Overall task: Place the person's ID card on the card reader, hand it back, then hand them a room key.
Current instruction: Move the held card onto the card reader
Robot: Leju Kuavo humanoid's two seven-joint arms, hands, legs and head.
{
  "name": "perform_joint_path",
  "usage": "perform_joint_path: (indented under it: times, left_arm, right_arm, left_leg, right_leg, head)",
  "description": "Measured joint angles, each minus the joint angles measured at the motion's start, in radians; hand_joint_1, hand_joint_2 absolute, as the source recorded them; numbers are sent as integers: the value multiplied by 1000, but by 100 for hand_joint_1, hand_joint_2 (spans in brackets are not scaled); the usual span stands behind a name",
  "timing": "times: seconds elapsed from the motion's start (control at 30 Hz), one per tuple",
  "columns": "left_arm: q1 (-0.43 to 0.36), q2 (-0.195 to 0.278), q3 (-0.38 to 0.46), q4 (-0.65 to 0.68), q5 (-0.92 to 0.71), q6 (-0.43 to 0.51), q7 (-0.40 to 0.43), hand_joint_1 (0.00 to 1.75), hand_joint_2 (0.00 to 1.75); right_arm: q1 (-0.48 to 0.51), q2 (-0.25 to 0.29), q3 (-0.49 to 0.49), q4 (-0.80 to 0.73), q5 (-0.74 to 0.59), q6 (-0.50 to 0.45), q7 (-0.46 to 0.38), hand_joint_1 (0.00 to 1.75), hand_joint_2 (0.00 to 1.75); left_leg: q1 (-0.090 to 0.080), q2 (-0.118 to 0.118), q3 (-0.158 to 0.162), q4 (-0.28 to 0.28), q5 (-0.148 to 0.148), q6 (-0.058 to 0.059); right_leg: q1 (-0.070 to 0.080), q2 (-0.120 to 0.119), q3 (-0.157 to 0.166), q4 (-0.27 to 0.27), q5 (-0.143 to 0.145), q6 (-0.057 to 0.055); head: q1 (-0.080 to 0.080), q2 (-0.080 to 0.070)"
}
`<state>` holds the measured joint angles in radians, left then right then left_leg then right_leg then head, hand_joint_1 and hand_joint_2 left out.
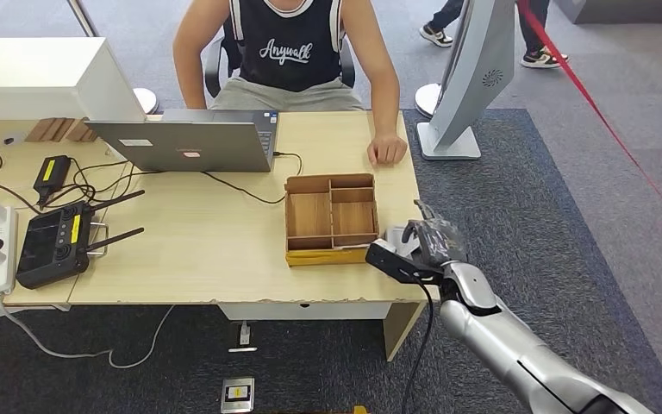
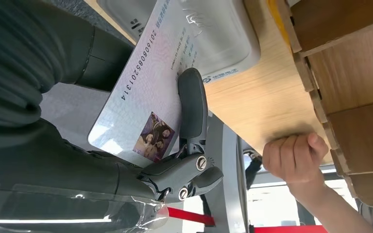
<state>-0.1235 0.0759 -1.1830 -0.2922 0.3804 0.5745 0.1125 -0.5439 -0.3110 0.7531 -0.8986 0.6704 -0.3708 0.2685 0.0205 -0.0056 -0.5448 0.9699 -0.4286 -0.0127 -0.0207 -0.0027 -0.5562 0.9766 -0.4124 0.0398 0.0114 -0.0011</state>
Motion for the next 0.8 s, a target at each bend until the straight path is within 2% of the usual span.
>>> perform_joint_path:
  times: [0.8]
  left_arm:
    - [3,0,0,0,2,0,-2,0,0]
  right_arm:
    - [3,21,1,31,-6,0,-3,175,175]
  left_leg:
    - [0,0,0,0,0,0]
  right_leg:
    - [0,0,0,0,0,0]
  head:
    - [0,0]
